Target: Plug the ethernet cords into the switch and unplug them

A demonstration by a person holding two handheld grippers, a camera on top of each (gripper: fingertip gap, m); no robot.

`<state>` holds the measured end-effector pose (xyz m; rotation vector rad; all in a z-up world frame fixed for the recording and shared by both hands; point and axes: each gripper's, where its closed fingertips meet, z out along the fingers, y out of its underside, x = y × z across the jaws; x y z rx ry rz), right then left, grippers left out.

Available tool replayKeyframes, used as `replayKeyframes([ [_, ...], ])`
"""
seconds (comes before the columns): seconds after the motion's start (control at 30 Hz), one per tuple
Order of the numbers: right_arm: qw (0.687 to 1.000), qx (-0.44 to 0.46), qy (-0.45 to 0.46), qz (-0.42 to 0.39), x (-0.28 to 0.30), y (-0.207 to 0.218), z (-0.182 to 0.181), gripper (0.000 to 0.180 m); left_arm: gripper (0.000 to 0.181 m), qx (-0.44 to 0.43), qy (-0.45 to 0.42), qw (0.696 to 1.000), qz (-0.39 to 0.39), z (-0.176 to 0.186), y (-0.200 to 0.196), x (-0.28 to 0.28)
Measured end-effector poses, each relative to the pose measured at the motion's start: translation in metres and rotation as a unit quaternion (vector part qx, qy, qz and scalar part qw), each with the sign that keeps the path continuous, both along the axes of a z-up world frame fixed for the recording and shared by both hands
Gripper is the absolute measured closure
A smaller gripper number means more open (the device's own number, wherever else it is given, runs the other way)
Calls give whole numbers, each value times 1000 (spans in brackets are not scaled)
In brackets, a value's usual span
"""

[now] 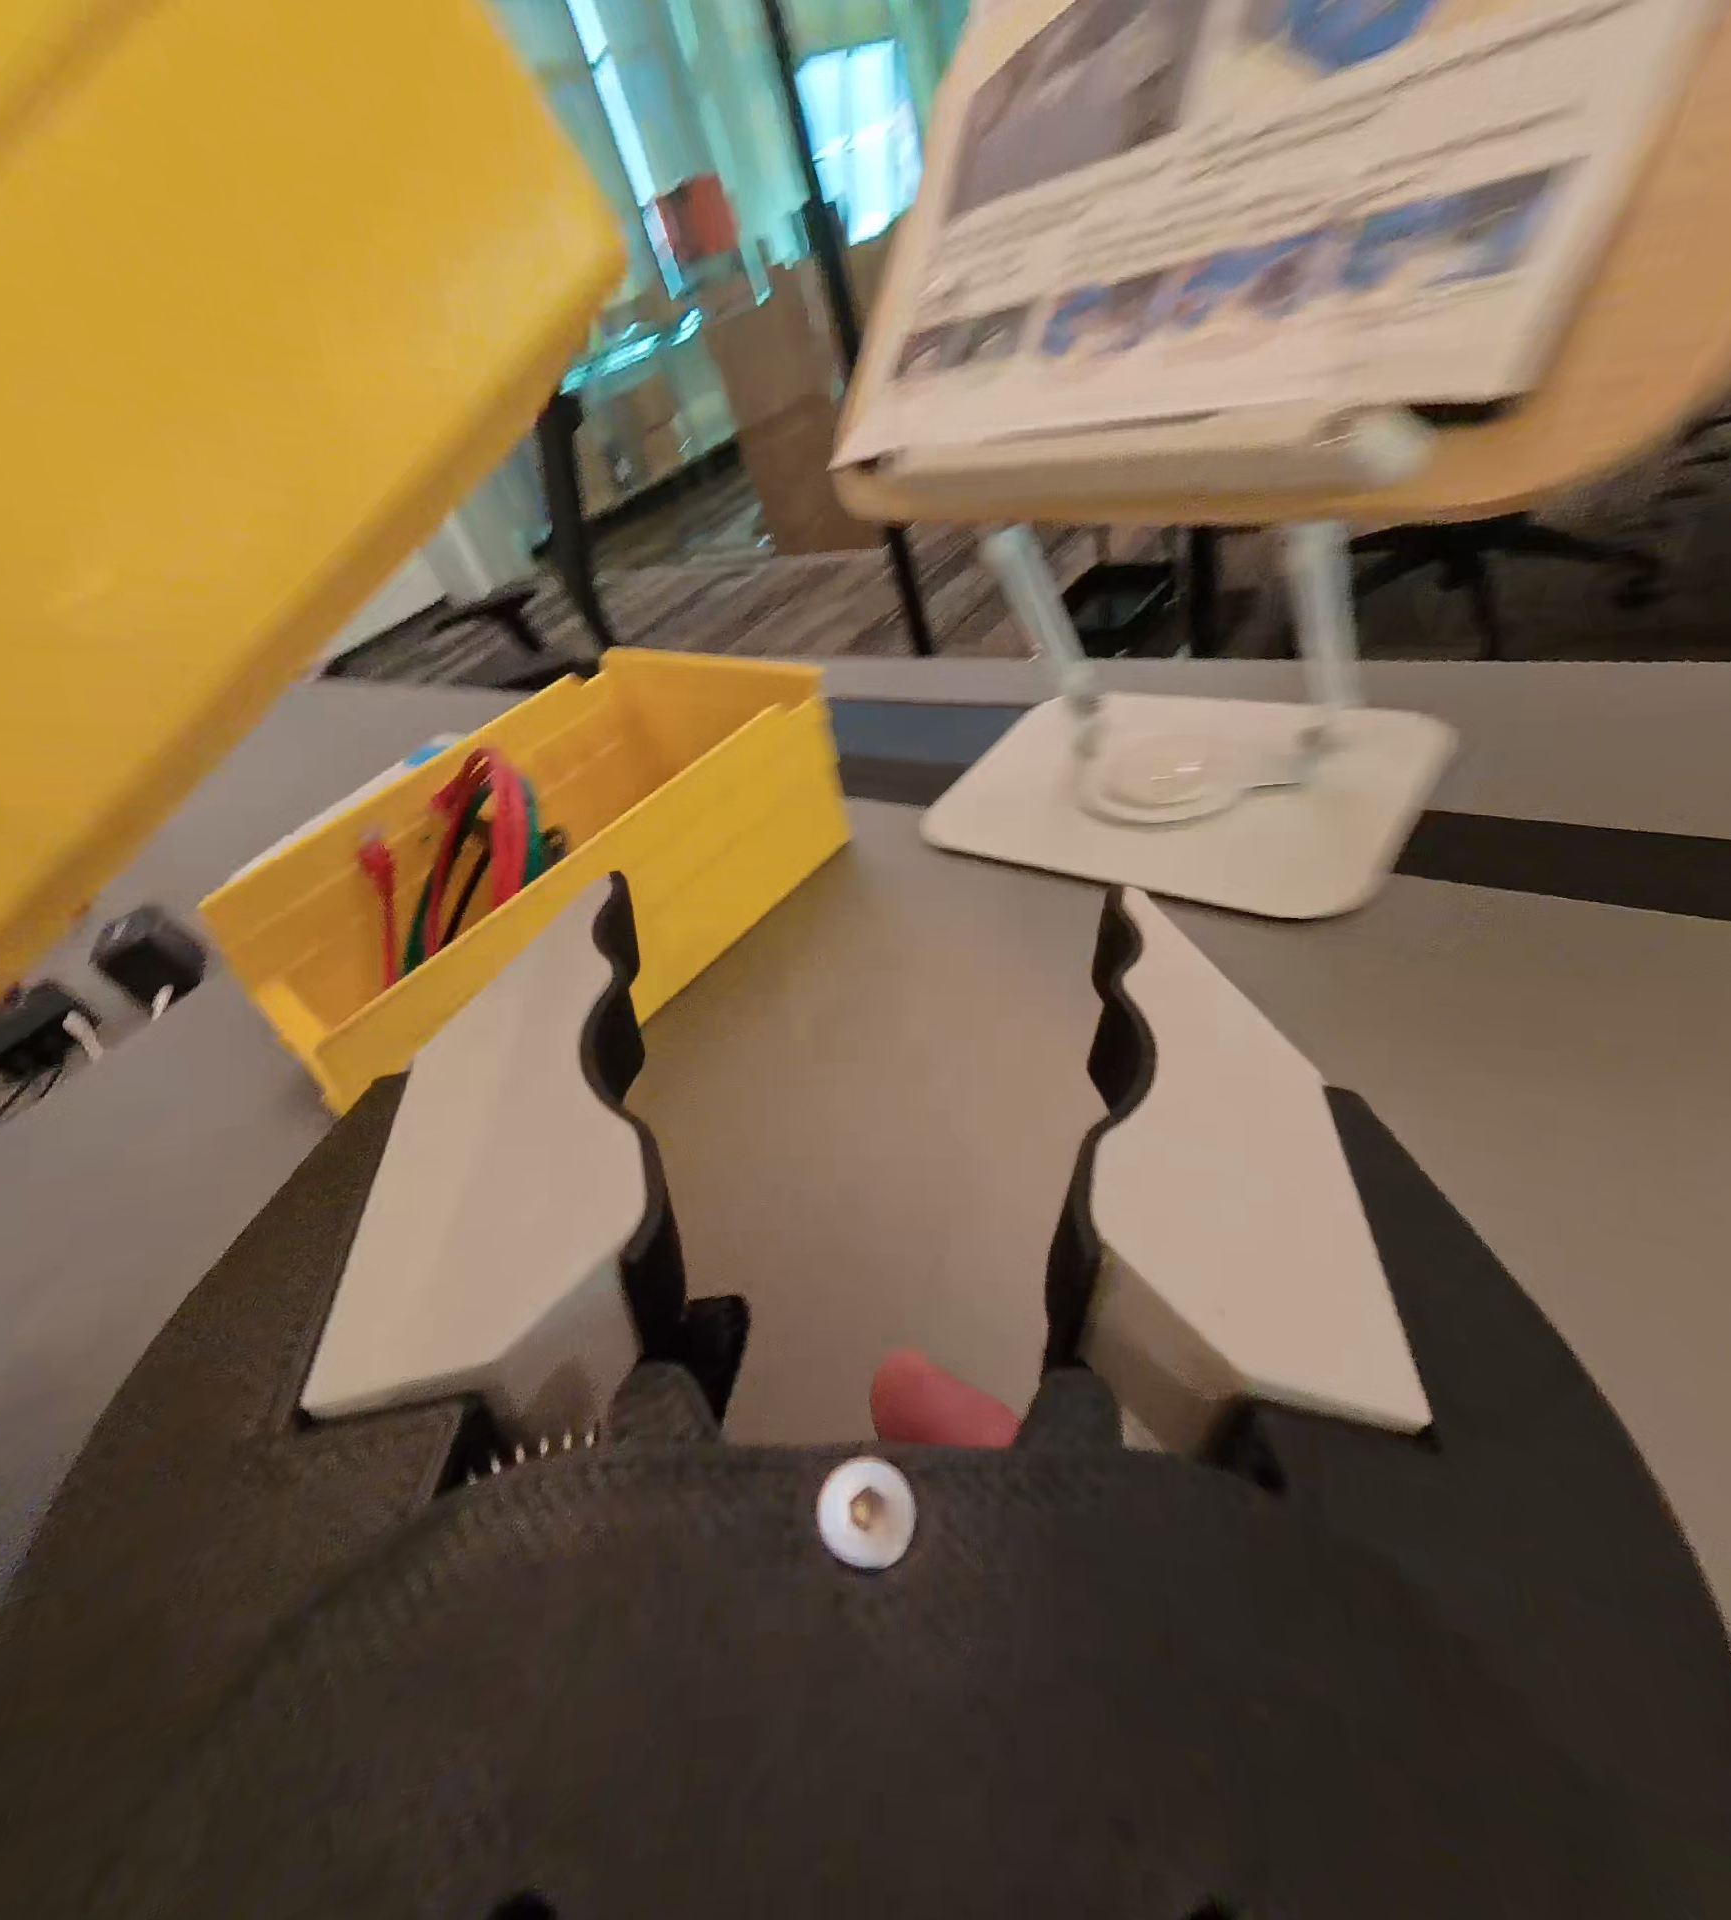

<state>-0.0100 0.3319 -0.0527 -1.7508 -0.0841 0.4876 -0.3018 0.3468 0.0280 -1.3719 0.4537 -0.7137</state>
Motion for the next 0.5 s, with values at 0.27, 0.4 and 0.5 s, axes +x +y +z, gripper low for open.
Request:
replayKeyframes([
  [0.27, 983, 156, 96, -34, 102, -127, 77, 74, 175, -37, 81, 992, -94, -52, -34, 147],
  [0.4, 976, 179, 117, -34, 100, -172, 84, 58, 175, -69, 96, 982, -144, -86, -53, 215],
  [0.5, 979, 162, 111, -50, 104, -185, 72, 53, 175, -84, 103, 976, -175, -105, -68, 260],
])
